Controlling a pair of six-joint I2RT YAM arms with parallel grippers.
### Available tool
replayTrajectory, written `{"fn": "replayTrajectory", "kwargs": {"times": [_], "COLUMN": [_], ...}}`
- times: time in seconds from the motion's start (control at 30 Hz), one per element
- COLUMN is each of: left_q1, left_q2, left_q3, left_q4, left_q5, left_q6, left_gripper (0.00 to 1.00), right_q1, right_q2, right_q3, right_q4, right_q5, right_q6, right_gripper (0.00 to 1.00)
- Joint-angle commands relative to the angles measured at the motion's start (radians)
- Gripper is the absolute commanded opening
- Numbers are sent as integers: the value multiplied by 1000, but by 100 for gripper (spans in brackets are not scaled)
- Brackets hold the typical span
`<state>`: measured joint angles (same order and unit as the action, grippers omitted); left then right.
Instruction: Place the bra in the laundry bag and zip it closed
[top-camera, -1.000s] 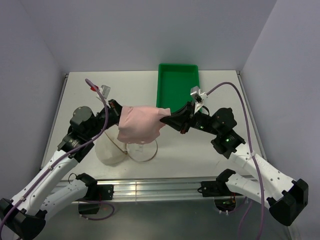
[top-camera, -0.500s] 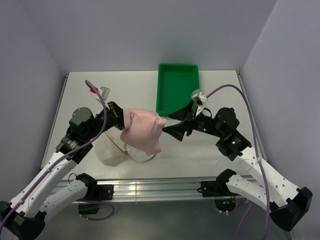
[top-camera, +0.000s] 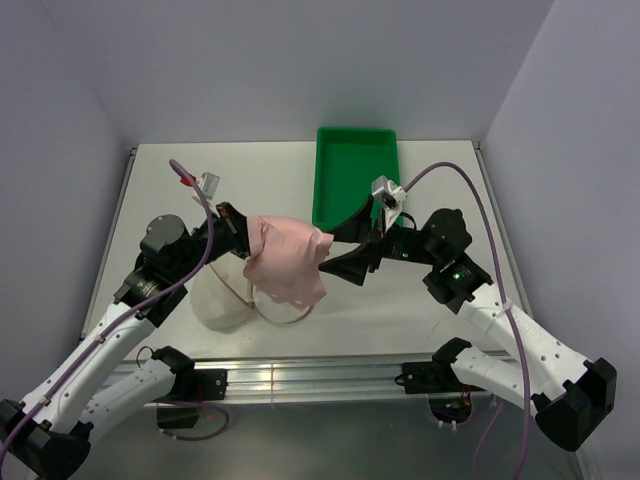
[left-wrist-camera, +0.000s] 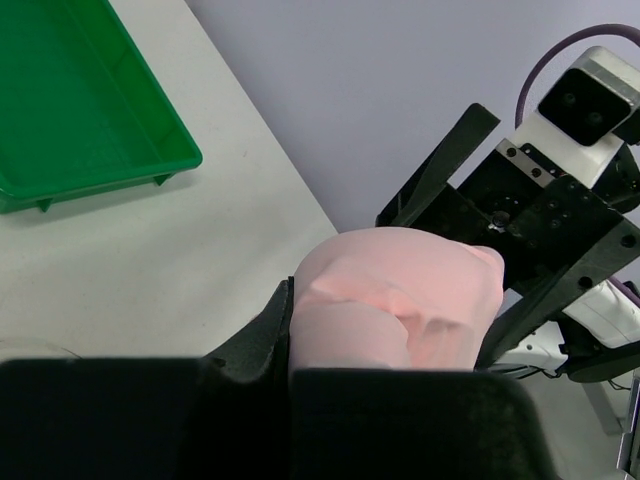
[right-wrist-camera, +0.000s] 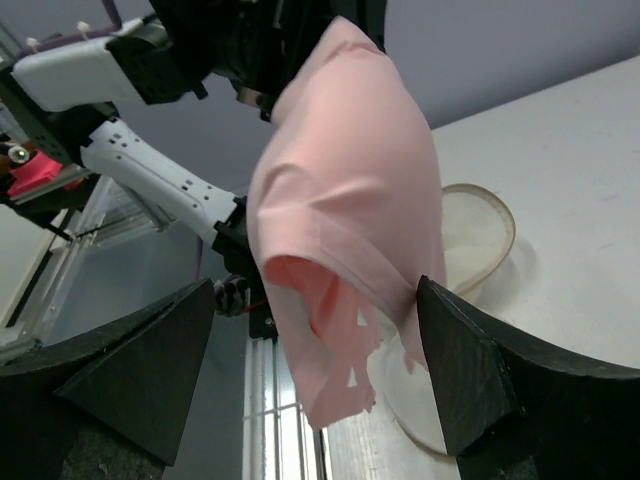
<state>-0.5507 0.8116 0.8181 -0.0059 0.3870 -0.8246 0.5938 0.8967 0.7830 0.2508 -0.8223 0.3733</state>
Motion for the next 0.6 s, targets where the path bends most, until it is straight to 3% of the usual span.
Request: {"fn": "replayTrajectory", "kwargs": {"times": [0.0,0.2,0.27,0.37,0.4,0.5,0.57], "left_q1": [-5,-11,-12,-12,-12,-14,-12], "left_q2": [4,3,3,3,4,-9,-41], "left_q3": [-19,-23,-27,-25,-20,-2,7], "left_q4": [84,100,107,106,101,41,-49], "left_q5": [10,16,23,29,30,12,-8], "left_q6": [-11,-7,-5,2,13,60,88], "left_gripper": [0,0,0,0,0,1,17], "right_q1": [17,31,44,47,47,47,46], "right_q2": [17,64,71,80,73,55,42], "right_q3": [-1,7,-1,-10,-14,-16,-11], "right_q4": [160,211,232,226,226,199,179], "right_q5": [-31,-8,9,60,78,130,162], "right_q6": [81,116,134,133,134,133,136], "right_gripper": [89,86,73,36,17,0,0]}}
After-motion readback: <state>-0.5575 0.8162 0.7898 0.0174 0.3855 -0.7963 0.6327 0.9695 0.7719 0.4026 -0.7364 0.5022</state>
